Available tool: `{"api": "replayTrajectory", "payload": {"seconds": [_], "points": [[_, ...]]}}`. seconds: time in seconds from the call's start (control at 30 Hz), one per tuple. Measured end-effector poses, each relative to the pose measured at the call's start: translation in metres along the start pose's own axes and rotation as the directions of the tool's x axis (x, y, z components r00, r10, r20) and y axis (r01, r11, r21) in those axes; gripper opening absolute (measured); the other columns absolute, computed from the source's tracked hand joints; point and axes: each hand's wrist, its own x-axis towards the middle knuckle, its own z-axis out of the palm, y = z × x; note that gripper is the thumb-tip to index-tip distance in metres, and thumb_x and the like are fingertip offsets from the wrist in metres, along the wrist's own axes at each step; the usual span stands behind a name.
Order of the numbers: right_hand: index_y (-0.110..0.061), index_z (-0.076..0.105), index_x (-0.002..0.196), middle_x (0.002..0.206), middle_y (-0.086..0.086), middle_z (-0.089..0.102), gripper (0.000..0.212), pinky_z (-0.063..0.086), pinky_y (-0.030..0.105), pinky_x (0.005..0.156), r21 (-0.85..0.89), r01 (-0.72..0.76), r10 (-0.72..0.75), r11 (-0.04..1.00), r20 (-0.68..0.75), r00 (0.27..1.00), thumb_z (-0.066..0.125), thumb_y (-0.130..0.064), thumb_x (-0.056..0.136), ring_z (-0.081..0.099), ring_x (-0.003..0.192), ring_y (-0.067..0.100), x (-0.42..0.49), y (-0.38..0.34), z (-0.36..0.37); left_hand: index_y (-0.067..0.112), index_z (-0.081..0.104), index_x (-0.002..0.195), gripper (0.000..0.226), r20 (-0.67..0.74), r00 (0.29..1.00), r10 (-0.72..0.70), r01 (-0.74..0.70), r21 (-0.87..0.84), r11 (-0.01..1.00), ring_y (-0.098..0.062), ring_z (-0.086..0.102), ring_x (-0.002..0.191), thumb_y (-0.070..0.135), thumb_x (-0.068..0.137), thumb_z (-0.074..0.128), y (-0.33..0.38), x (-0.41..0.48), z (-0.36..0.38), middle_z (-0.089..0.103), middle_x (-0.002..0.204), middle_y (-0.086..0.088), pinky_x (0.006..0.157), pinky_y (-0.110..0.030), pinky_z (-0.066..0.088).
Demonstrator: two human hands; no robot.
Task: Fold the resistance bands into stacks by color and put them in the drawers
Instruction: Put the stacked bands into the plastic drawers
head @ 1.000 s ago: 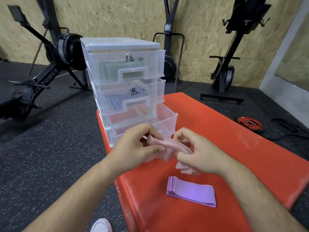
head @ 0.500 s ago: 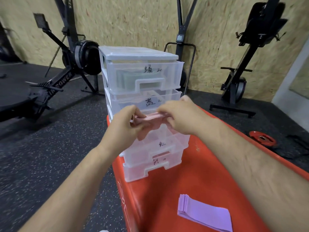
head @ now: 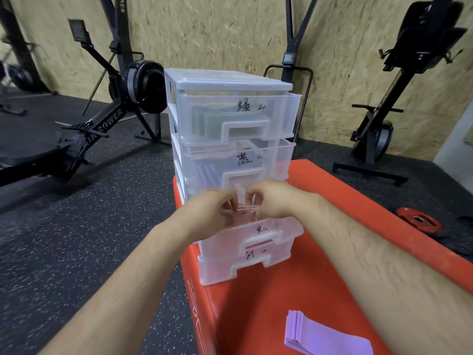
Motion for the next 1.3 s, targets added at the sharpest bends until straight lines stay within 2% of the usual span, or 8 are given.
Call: {"api": "replayTrajectory", "payload": {"seconds": [0.2, 0.3, 0.37, 0.47, 0.63, 0.83, 1.0, 1.3], "points": [[-0.033, 0.068, 0.111, 0.112, -0.014, 0.069, 0.041, 0.05, 0.023, 0.091, 0.351, -0.063, 0.053, 0.934, 0.038, 0.998, 0.08, -0.019, 0.075, 0.064, 0.105, 0.007, -0.009, 0.012, 0.001, 0.021, 0.067, 0.093, 0.019, -0.062, 0.998, 0.03, -0.028, 0.028, 0.999, -0.013, 0.056, 0.087, 0.04, 0.089, 0.068, 0.0, -0.007, 0.002, 0.062, 0.09, 0.006, 0.075, -0.025, 0.045], [-0.029, 0.067, 0.114, 0.112, -0.014, 0.066, 0.031, 0.045, 0.022, 0.09, 0.33, 0.052, 0.058, 0.943, -0.315, 0.947, 0.066, -0.024, 0.083, 0.06, 0.106, 0.006, -0.038, 0.009, 0.007, 0.02, 0.067, 0.091, 0.013, -0.276, 0.944, 0.178, -0.165, 0.069, 0.984, -0.014, 0.057, 0.088, 0.032, 0.092, 0.063, 0.002, -0.019, 0.003, 0.059, 0.092, 0.007, 0.078, -0.026, 0.043], [-0.029, 0.064, 0.099, 0.094, -0.015, 0.06, 0.015, 0.049, 0.029, 0.08, 0.265, 0.149, 0.042, 0.953, -0.599, 0.8, 0.059, -0.03, 0.085, 0.057, 0.088, 0.006, -0.063, 0.002, 0.022, 0.018, 0.064, 0.084, 0.012, -0.384, 0.873, 0.301, -0.253, 0.171, 0.952, -0.018, 0.052, 0.078, 0.028, 0.09, 0.063, 0.01, -0.029, 0.007, 0.053, 0.084, 0.007, 0.073, -0.031, 0.043], [-0.028, 0.051, 0.079, 0.074, -0.013, 0.047, 0.011, 0.044, 0.031, 0.06, 0.212, 0.102, 0.086, 0.972, -0.723, 0.685, 0.055, -0.037, 0.084, 0.047, 0.067, 0.004, -0.093, -0.012, 0.054, 0.017, 0.058, 0.078, 0.015, -0.348, 0.844, 0.409, -0.317, 0.292, 0.902, -0.022, 0.051, 0.073, 0.028, 0.087, 0.063, 0.027, -0.047, 0.025, 0.05, 0.078, 0.004, 0.066, -0.035, 0.042], [-0.032, 0.064, 0.097, 0.094, -0.014, 0.063, 0.017, 0.051, 0.029, 0.075, 0.236, 0.004, 0.16, 0.972, -0.671, 0.724, 0.054, -0.037, 0.084, 0.06, 0.09, 0.01, -0.099, -0.02, 0.097, 0.018, 0.059, 0.091, 0.023, -0.143, 0.924, 0.356, -0.275, 0.4, 0.874, -0.028, 0.06, 0.081, 0.036, 0.077, 0.056, 0.028, -0.067, 0.058, 0.056, 0.087, 0.0, 0.071, -0.039, 0.05], [-0.034, 0.06, 0.124, 0.122, -0.015, 0.061, 0.04, 0.049, 0.029, 0.088, 0.254, -0.053, 0.194, 0.966, -0.572, 0.797, 0.055, -0.029, 0.085, 0.058, 0.113, 0.012, -0.081, -0.029, 0.098, 0.015, 0.057, 0.123, 0.054, -0.176, 0.954, 0.243, -0.154, 0.407, 0.9, -0.027, 0.056, 0.101, 0.037, 0.074, 0.049, 0.016, -0.062, 0.059, 0.057, 0.111, -0.002, 0.083, -0.037, 0.051], [-0.029, 0.049, 0.144, 0.145, -0.011, 0.05, 0.053, 0.043, 0.036, 0.106, 0.245, -0.065, 0.178, 0.967, -0.473, 0.863, 0.05, -0.022, 0.091, 0.051, 0.13, 0.018, -0.053, -0.032, 0.094, 0.01, 0.054, 0.132, 0.064, -0.18, 0.965, 0.192, -0.109, 0.39, 0.914, -0.031, 0.056, 0.106, 0.028, 0.071, 0.062, -0.005, -0.042, 0.058, 0.058, 0.121, -0.007, 0.087, -0.039, 0.05], [-0.035, 0.051, 0.137, 0.133, -0.007, 0.058, 0.047, 0.05, 0.041, 0.095, 0.147, -0.077, 0.136, 0.986, -0.45, 0.883, 0.046, -0.024, 0.092, 0.057, 0.121, 0.022, -0.076, -0.01, 0.089, 0.017, 0.056, 0.129, 0.056, -0.123, 0.971, 0.206, -0.157, 0.322, 0.934, -0.029, 0.057, 0.111, 0.031, 0.074, 0.059, 0.002, -0.031, 0.075, 0.059, 0.123, -0.001, 0.092, -0.041, 0.047]]}}
